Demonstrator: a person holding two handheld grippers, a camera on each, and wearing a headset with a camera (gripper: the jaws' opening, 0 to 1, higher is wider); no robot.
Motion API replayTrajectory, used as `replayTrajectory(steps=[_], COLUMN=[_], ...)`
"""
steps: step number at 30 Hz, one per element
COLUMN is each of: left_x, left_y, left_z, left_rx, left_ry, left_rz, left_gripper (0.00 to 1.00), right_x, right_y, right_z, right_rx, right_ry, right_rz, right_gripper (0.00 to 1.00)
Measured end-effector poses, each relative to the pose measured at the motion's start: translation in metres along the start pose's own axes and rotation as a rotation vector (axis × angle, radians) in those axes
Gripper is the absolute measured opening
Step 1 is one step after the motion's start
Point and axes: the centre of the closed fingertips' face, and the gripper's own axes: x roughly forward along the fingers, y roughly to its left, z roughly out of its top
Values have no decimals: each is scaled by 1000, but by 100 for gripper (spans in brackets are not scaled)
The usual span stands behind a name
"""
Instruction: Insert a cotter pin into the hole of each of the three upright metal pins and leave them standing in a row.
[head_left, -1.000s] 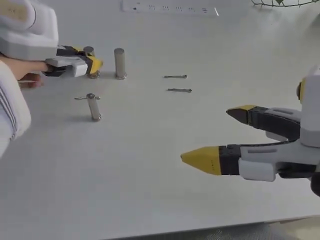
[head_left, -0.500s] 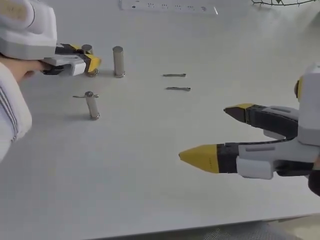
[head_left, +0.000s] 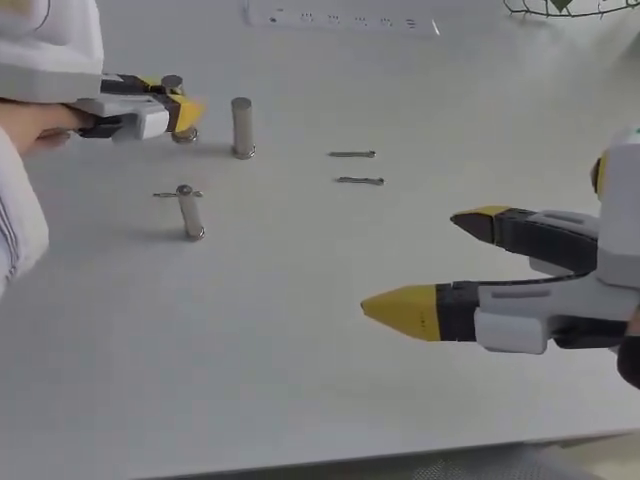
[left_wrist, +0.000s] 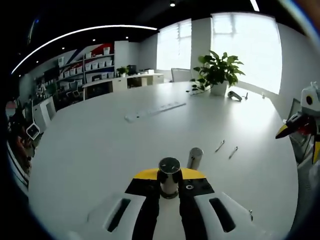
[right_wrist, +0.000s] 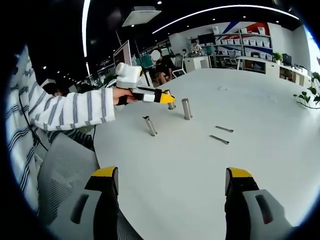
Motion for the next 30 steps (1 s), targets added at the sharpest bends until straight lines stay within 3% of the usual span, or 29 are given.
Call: replayTrajectory(steps=[2, 4, 5, 7, 13, 23, 27, 30], left_x=[-9, -10, -12, -15, -22, -38, -37, -34], left_y=[-4, -3, -4, -7, -19, -67, -88, -102], left_z=[9, 12, 15, 20, 27, 52, 55, 51], left_rx=[-38, -33, -25, -71, 0, 62, 102, 125], left_ry=[-8, -16, -25, -43, -50, -103, -111, -103], left_rz=[6, 8, 0, -25, -34, -109, -151, -182], left_gripper=[9, 9, 9, 10, 10, 10, 10, 10], right_x=[-1, -1, -1, -2, -3, -7, -9, -10], right_y=[0, 0, 1, 2, 7, 11, 13, 13], right_z=[1, 2, 3, 3, 6, 11, 12, 11], right_rx=[0, -1, -2, -4, -10, -8, -13, -12], right_ry=[-4, -10, -12, -16, -32, -61, -67, -71], right_rz=[0, 0, 1, 5, 17, 22, 24, 22], right_gripper=[87, 87, 87, 87, 86, 87, 87, 87])
